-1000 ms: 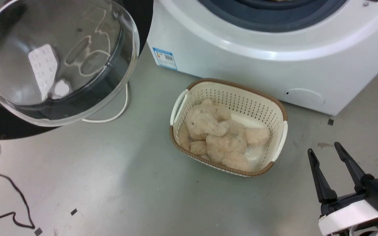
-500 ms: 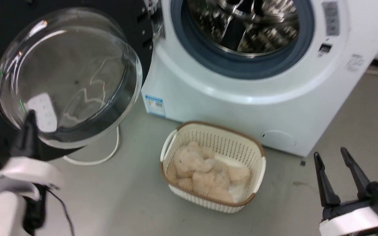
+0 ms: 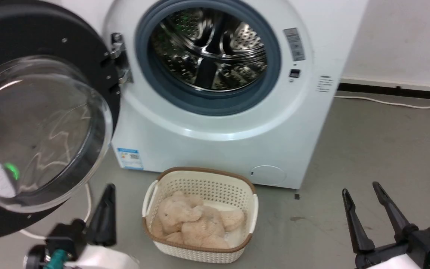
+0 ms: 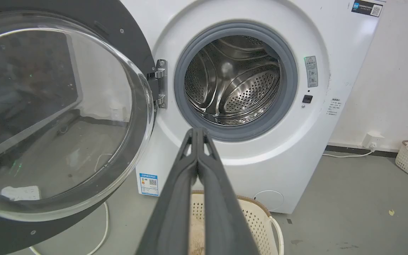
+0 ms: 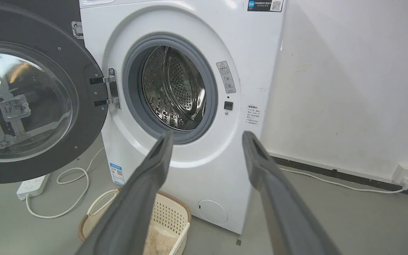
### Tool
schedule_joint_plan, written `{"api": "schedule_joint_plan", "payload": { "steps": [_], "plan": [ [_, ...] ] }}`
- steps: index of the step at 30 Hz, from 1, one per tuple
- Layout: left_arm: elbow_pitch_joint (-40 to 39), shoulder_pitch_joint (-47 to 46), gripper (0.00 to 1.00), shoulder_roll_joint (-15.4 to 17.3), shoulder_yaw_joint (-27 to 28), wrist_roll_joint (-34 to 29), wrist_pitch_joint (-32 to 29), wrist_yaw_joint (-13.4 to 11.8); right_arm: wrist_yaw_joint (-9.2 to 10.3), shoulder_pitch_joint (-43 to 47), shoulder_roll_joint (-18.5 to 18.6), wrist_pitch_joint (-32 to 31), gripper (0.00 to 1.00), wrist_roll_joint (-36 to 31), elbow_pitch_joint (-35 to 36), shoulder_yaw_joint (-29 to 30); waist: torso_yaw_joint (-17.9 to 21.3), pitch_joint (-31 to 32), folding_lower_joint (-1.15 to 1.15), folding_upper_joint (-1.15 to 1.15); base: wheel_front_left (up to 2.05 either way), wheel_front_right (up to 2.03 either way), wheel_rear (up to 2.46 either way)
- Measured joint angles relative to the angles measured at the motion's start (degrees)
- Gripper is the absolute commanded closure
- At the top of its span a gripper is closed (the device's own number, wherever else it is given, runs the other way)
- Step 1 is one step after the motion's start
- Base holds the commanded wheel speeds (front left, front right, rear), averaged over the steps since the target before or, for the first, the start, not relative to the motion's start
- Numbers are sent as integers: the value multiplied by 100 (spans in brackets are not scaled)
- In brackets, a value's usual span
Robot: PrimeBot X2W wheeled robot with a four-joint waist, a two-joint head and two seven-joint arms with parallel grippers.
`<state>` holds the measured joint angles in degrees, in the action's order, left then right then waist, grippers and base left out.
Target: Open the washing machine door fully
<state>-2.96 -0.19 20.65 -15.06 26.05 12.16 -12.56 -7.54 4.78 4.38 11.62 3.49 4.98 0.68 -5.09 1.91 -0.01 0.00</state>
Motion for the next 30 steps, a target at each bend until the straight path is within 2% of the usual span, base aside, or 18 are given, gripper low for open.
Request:
{"api": "schedule_joint_plan", "payload": {
  "steps": [1,2,3,10,16,22,30],
  "plan": [
    [-10,67,89,-38,-76,-75,2,-47,0,35,-12,-1,0,0,4,10,72,19,0,0,0,0,0],
    [-8,128,68,-76,-133,-127,5,-85,0,73,-26,-1,0,0,4,7,136,35,0,0,0,0,0],
    [10,182,0,-102,-200,-196,7,-125,0,103,-38,-19,0,0,3,13,194,50,0,0,0,0,0],
    [183,309,0,-282,-534,-559,111,-289,0,226,-80,-97,0,-99,-125,88,401,91,1,0,0,0,0],
    [293,377,0,-335,-720,-761,162,-298,0,226,-98,-101,0,-102,-253,132,490,111,0,0,0,0,0],
    [448,411,0,-364,-730,-751,185,-341,0,226,-112,-118,0,-100,-390,144,565,124,1,0,0,0,0],
    [558,413,0,-382,-566,-430,137,-335,0,226,-121,-116,0,-91,-491,116,566,123,1,0,0,0,0]
  ]
}}
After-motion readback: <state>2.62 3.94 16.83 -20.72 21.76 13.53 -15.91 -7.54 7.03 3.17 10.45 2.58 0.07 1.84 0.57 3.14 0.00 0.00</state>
